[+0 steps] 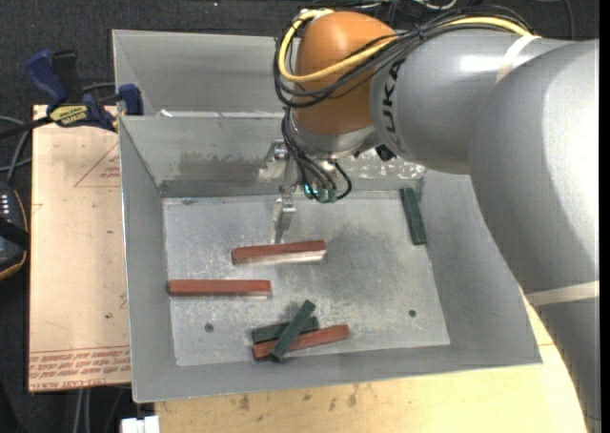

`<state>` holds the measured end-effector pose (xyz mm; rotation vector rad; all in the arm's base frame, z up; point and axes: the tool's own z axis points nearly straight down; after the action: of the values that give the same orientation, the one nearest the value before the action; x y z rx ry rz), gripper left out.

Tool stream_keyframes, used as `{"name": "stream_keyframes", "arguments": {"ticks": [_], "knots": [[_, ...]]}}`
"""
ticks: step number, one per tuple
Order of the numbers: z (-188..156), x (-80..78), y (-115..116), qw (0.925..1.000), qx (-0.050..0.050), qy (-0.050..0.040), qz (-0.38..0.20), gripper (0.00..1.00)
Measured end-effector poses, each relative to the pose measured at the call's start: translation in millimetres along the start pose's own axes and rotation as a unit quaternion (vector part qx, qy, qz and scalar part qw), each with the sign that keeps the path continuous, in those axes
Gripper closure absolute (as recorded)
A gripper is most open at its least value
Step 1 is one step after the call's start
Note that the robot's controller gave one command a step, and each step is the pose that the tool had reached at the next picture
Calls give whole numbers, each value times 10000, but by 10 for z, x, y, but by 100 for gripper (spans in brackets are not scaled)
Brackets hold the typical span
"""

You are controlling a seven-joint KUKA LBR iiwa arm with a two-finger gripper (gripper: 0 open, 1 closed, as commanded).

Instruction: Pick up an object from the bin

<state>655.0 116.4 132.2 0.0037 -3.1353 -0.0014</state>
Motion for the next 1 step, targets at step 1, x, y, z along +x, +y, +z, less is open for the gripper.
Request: {"name": "stream_keyframes", "arguments": {"ticks": [1], "knots": [[-52, -18, -3, 10000, -3, -37, 7, 0]]}}
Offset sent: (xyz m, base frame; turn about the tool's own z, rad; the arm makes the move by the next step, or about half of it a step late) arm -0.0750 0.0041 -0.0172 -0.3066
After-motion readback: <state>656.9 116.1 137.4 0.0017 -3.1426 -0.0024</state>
